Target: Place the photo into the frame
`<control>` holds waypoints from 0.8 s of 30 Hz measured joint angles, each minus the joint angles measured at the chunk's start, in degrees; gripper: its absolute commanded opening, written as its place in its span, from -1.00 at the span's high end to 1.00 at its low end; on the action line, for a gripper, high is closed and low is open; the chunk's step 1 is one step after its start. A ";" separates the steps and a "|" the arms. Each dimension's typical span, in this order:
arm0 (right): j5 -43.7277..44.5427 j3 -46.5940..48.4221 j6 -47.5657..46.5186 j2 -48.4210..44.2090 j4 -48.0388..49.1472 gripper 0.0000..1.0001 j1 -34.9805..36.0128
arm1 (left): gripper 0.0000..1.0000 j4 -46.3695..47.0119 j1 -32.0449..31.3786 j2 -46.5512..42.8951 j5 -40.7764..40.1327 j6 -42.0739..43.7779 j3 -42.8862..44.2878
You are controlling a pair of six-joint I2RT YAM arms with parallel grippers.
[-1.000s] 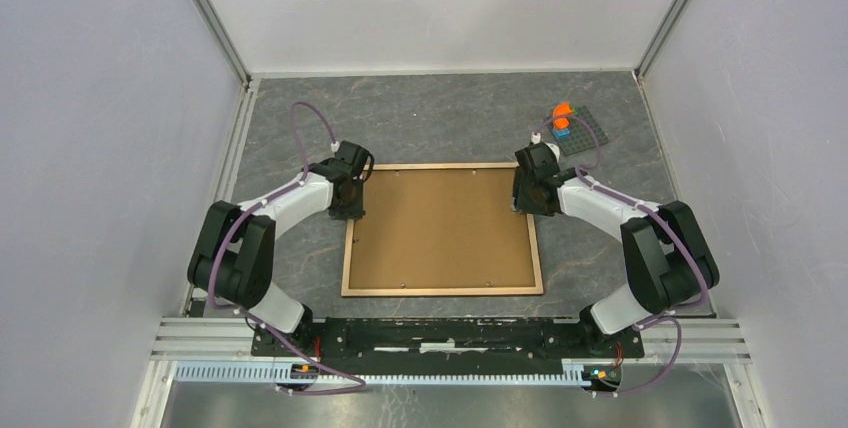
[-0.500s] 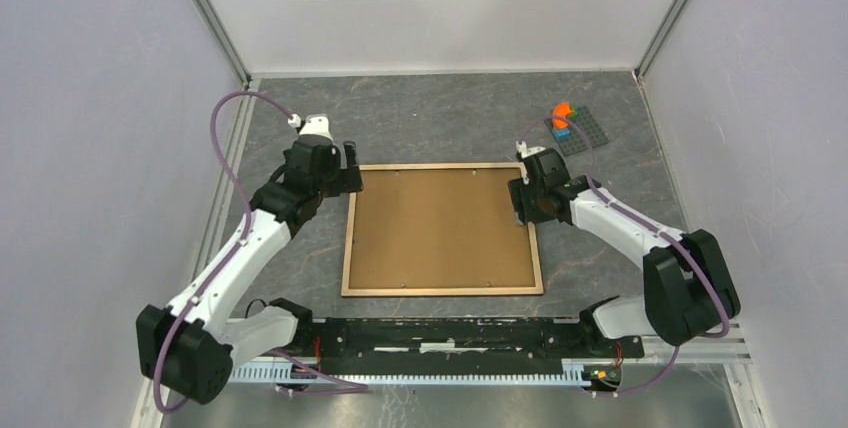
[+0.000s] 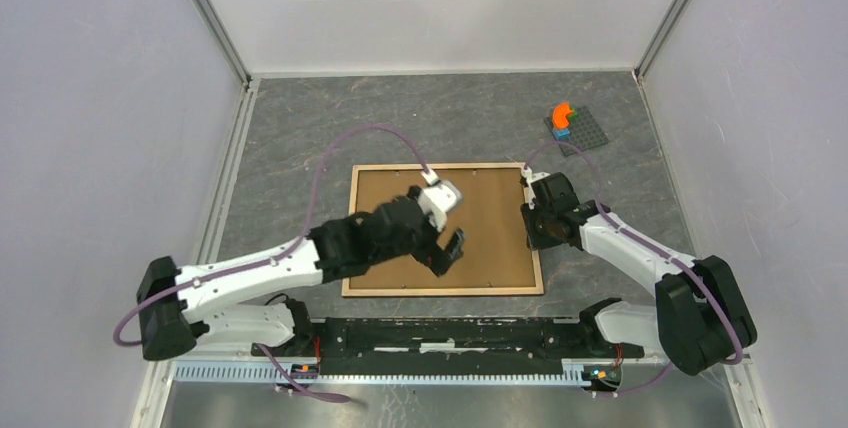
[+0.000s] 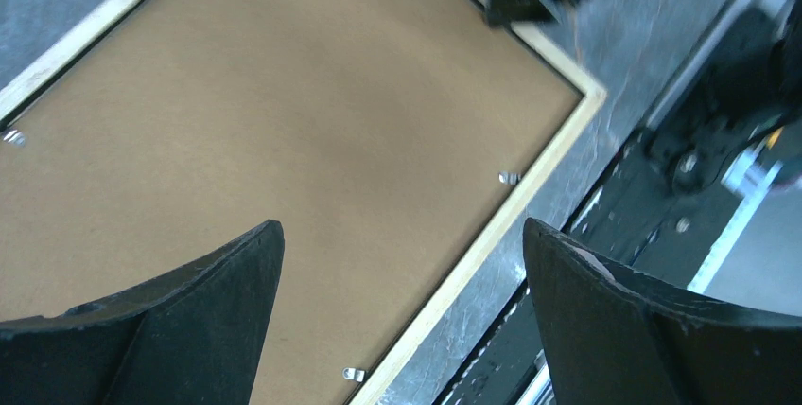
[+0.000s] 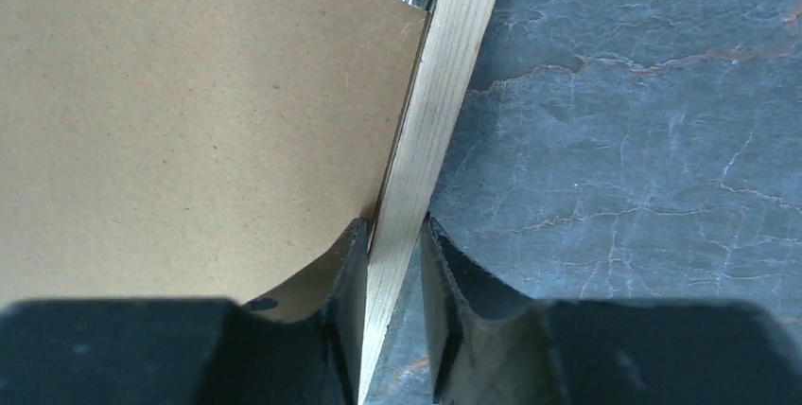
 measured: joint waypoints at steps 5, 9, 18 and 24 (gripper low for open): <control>0.17 -0.70 3.21 -0.94 1.01 1.00 -0.37 | -1.00 0.00 -14.99 8.70 -9.79 7.74 0.68; -0.37 -0.63 4.81 -0.94 1.11 1.00 -0.72 | -1.00 -0.66 -23.17 17.64 -15.50 14.01 3.15; -3.78 4.15 7.54 -1.57 -5.81 1.00 -1.90 | -1.00 -4.28 -30.40 33.90 -26.25 21.31 10.91; -6.84 9.09 9.25 -1.57 -8.92 1.00 -2.80 | -0.98 -5.40 -32.09 39.91 -32.00 24.83 13.31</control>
